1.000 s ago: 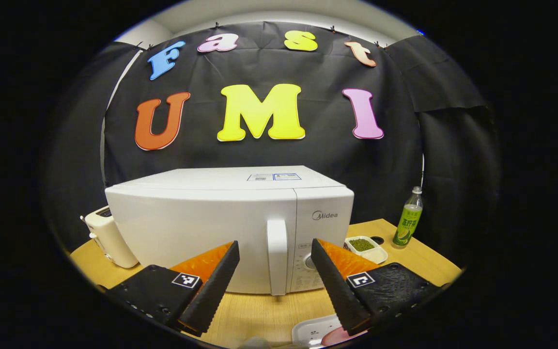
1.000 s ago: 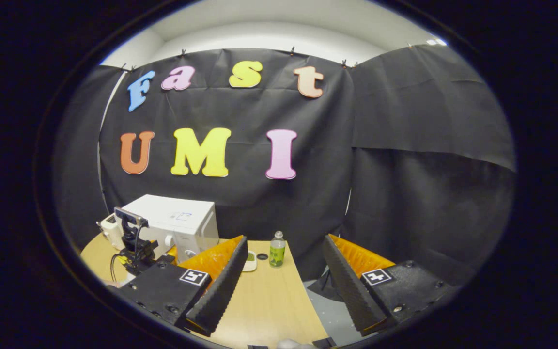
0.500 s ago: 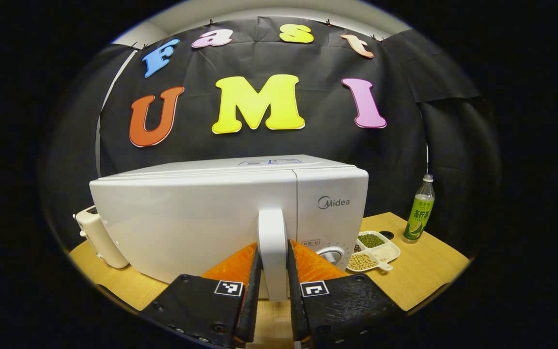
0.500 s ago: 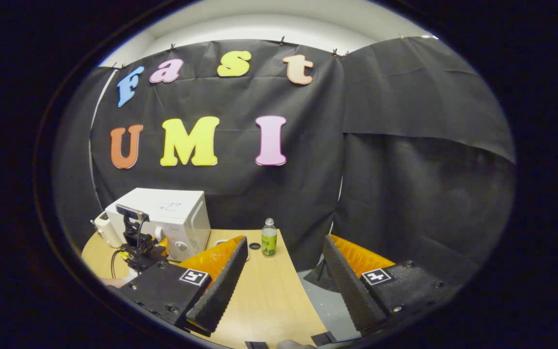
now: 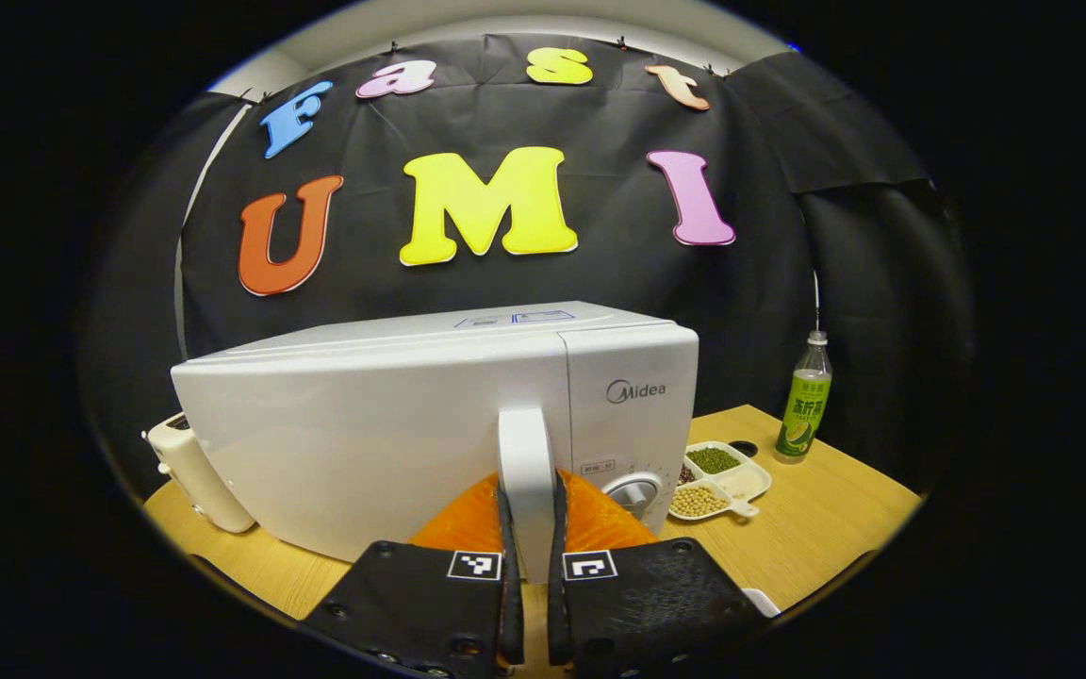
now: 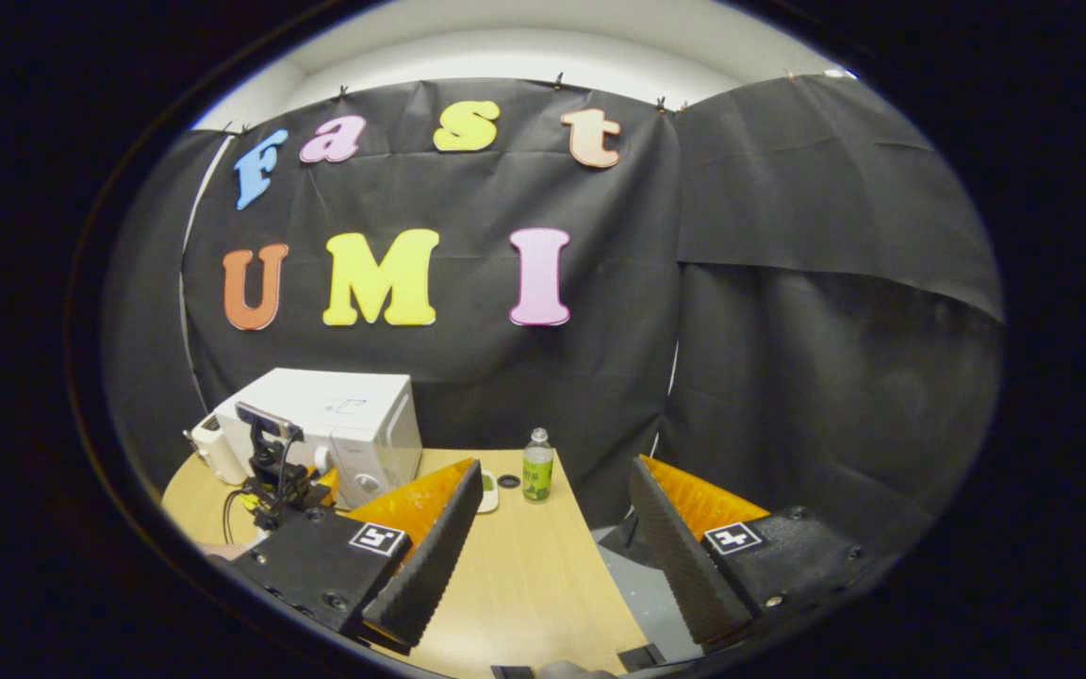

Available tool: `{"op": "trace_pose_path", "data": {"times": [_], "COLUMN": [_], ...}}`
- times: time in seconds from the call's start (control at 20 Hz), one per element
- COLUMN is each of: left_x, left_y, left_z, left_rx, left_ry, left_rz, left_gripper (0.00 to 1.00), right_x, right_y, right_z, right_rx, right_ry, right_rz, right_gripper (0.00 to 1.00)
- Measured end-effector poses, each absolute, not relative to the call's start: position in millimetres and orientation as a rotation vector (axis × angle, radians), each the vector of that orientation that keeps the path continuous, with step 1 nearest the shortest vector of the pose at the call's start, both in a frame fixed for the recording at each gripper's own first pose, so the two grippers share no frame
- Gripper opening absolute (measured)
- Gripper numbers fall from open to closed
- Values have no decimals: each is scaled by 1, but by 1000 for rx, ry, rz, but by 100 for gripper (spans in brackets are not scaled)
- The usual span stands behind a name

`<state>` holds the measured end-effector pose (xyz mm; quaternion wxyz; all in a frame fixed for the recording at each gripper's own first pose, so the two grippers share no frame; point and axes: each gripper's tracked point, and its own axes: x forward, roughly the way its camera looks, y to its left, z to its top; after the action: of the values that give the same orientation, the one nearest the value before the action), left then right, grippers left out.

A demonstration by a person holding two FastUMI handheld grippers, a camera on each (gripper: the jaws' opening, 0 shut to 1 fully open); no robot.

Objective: Open the microwave oven with the left hand, put the food in, and close the microwave oven.

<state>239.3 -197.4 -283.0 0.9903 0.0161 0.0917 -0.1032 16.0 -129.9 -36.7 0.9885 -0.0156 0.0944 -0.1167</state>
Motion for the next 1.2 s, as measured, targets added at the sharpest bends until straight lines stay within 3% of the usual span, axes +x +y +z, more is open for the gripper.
{"op": "trace_pose_path", "data": {"times": [0.05,0.1,0.15,0.2,0.25,0.3,0.35,0.55,0.6,0.65,0.7,0.75,0.8,0.85,0.9,0.95,1.0,1.05,1.1,1.2], "left_x": [229,220,209,201,194,187,182,155,147,140,135,129,124,119,115,111,106,99,93,80], "left_y": [-196,-191,-187,-185,-182,-179,-176,-161,-157,-152,-143,-135,-127,-116,-108,-99,-91,-84,-77,-65], "left_z": [-282,-279,-278,-282,-283,-284,-283,-284,-283,-284,-284,-285,-284,-279,-275,-273,-274,-274,-274,-274], "left_rx": [38,56,63,55,42,27,25,16,23,34,47,51,49,47,48,51,52,52,51,51], "left_ry": [167,140,132,137,150,165,171,180,181,185,189,200,204,202,196,199,212,222,230,240], "left_rz": [-216,-224,-236,-250,-261,-266,-272,-261,-259,-253,-234,-221,-204,-179,-162,-143,-131,-123,-113,-92], "left_gripper": [10,9,9,9,9,9,9,11,5,17,20,24,31,37,58,60,68,86,93,95], "right_x": [16,16,17,21,23,25,27,27,24,21,18,13,10,6,3,0,-2,-5,-7,-11], "right_y": [-129,-125,-123,-120,-115,-107,-99,-72,-67,-63,-59,-55,-53,-51,-49,-46,-42,-38,-34,-26], "right_z": [-35,-35,-35,-34,-34,-35,-34,-39,-40,-40,-40,-40,-39,-38,-37,-37,-37,-39,-40,-42], "right_rx": [-32,-35,-41,-46,-46,-45,-44,-51,-56,-64,-72,-79,-82,-83,-83,-79,-74,-67,-64,-55], "right_ry": [189,187,184,178,180,179,174,180,177,174,175,173,170,167,161,159,159,157,158,159], "right_rz": [-233,-226,-223,-211,-198,-180,-161,-93,-83,-76,-66,-57,-50,-43,-37,-28,-16,-4,7,28], "right_gripper": [92,100,92,100,100,92,100,100,100,100,92,100,92,92,100,100,92,92,92,92]}}
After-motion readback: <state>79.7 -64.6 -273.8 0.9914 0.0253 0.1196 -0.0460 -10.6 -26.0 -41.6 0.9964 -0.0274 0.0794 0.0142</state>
